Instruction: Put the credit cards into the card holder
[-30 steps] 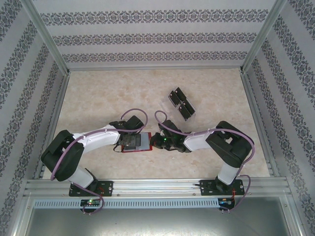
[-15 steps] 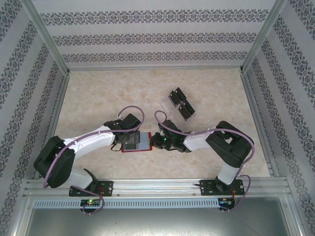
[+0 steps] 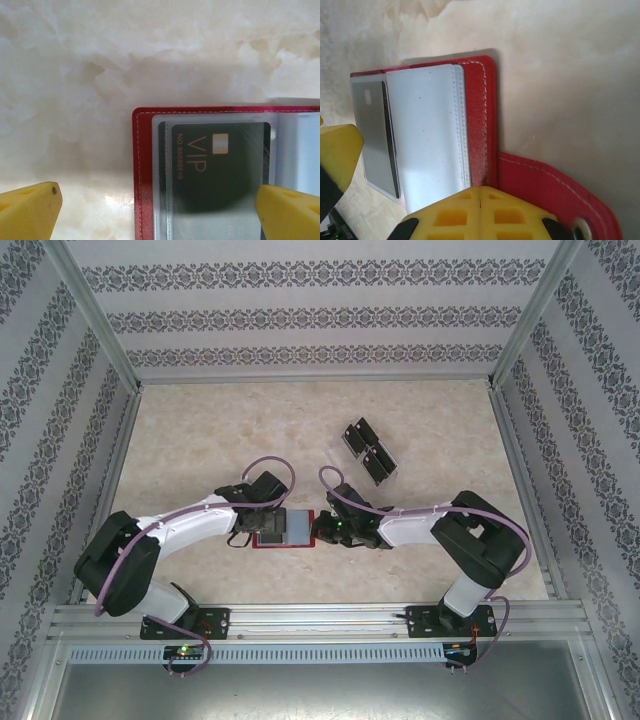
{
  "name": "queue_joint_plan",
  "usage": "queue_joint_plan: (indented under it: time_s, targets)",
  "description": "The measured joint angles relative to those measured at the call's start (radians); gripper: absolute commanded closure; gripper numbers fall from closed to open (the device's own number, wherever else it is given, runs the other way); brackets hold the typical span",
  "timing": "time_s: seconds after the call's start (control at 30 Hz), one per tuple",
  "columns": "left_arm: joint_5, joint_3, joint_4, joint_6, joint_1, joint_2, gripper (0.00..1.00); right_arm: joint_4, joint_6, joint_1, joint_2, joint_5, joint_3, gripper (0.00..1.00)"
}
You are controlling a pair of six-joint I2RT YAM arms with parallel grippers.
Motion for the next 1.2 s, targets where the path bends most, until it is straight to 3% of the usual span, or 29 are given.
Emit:
queue_joint_plan:
  time_s: [0.23,0.4,0.53,0.67,0.77,0.97,1.2]
  targets:
    - [0.001,-0.022,0.006,-0.001,0.000,-0.030,0.00,-0.084,-0.043,0.000,-0.060,0.003,0.039,1.00]
    - [0.040,-0.039,0.056,0.000,0.021,-0.103,0.00,-0.177,-0.098,0.000,-0.146,0.016,0.082,0.92]
    - [0.116,-0.084,0.123,0.004,0.079,-0.161,0.00,-0.275,-0.153,0.000,-0.226,0.053,0.118,0.80]
    - [0.196,-0.124,0.192,0.016,0.125,-0.177,0.00,-0.392,-0.208,0.000,-0.282,0.119,0.141,0.56]
    - [0.247,-0.159,0.238,0.022,0.140,-0.196,0.00,-0.475,-0.242,0.000,-0.303,0.174,0.146,0.46]
    - [0.331,-0.225,0.314,0.021,0.179,-0.245,0.00,-0.581,-0.278,0.000,-0.295,0.243,0.147,0.44]
    - [0.375,-0.261,0.359,0.021,0.192,-0.248,0.00,-0.586,-0.296,0.001,-0.202,0.251,0.162,0.44]
